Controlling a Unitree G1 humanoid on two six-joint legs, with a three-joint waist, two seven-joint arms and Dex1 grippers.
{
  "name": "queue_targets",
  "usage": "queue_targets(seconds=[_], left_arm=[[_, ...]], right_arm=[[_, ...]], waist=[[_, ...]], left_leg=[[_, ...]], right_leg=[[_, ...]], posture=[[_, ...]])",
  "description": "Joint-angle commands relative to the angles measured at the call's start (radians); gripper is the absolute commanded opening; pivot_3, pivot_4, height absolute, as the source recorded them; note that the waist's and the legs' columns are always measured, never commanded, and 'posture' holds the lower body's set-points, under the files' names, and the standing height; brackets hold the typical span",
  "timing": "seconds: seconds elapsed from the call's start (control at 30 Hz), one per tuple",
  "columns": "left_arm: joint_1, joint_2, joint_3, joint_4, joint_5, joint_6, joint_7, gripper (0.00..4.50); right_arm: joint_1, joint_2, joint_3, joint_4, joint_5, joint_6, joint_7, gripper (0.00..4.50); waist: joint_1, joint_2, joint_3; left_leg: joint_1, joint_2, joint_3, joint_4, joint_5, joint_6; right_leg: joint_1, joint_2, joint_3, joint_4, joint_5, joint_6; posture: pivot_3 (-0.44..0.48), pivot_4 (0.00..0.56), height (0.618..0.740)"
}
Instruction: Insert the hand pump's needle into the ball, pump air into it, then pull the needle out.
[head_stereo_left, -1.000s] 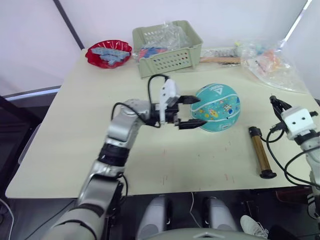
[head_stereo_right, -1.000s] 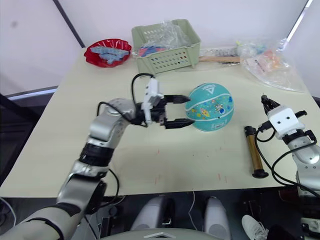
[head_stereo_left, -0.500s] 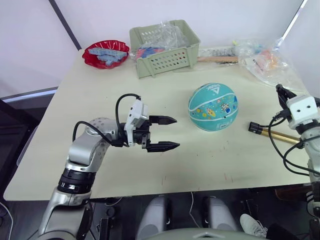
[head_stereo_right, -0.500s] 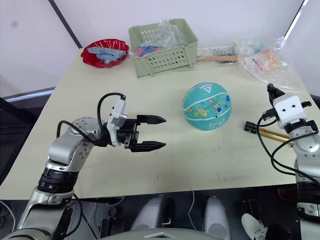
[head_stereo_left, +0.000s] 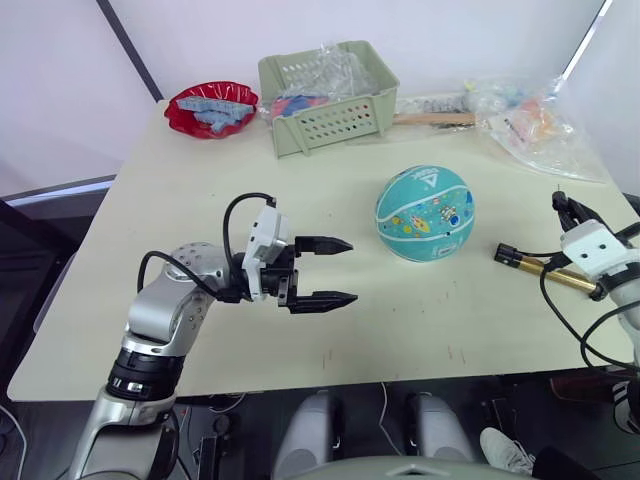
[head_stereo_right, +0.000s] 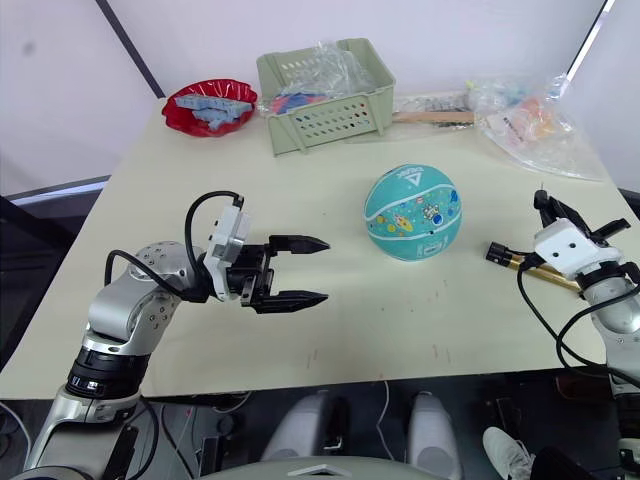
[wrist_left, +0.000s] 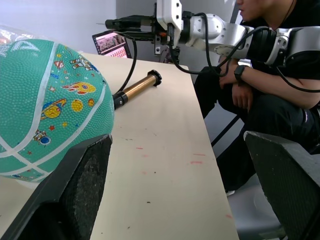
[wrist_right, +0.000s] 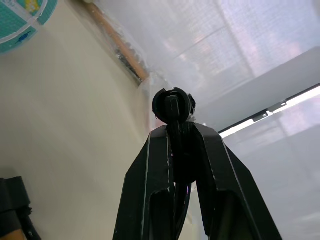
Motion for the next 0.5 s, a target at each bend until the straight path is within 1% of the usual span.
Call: queue_targets(seconds=[0.03,0.13,0.23,0.37,0.5], left_arm=[[-0.003,0.005,0.025,-0.044,-0.030,-0.011,0.010,4.50],[0.001,0.008,0.030,-0.043,-0.035,-0.017,0.015,4.50],[0.003,0.008,0.031,-0.042,-0.036,-0.022,0.020,4.50],[0.015,0.010,0.031,-0.040,-0.028,-0.042,0.023,4.50],[0.024,0.005,0.036,-0.055,-0.039,-0.044,0.038,4.50]], right_arm=[[0.025,0.022,-0.034,0.004,0.011,-0.016,-0.053,0.05],[0.036,0.056,-0.062,0.058,0.077,0.015,-0.062,0.05],[0.031,0.067,-0.081,0.101,0.127,0.029,-0.058,0.05],[0.004,0.082,-0.119,0.177,0.247,0.039,-0.012,0.05],[-0.041,0.105,-0.157,0.233,0.356,0.116,0.021,0.05]], waist=[[0.001,0.000,0.000],[0.002,-0.001,0.000],[0.000,-0.001,0.000],[-0.002,-0.001,0.000],[-0.002,-0.001,0.000]], left_leg=[[0.000,0.000,0.000,0.000,0.000,0.000],[0.000,0.000,0.000,0.000,0.001,-0.001],[0.000,0.000,0.001,0.000,0.001,-0.001],[0.001,0.001,0.003,0.000,0.001,-0.001],[0.002,0.001,0.004,0.000,0.001,-0.001]], right_leg=[[-0.001,0.000,0.000,0.001,0.000,0.000],[-0.002,0.000,0.000,0.004,0.000,0.000],[-0.003,0.000,0.002,0.005,0.000,-0.001],[-0.003,0.000,0.004,0.006,0.001,-0.002],[-0.003,0.002,0.005,0.006,0.001,-0.003]], posture=[[0.000,0.150,0.738],[0.000,0.150,0.738],[0.000,0.150,0.738],[0.000,0.150,0.738],[0.000,0.150,0.738]])
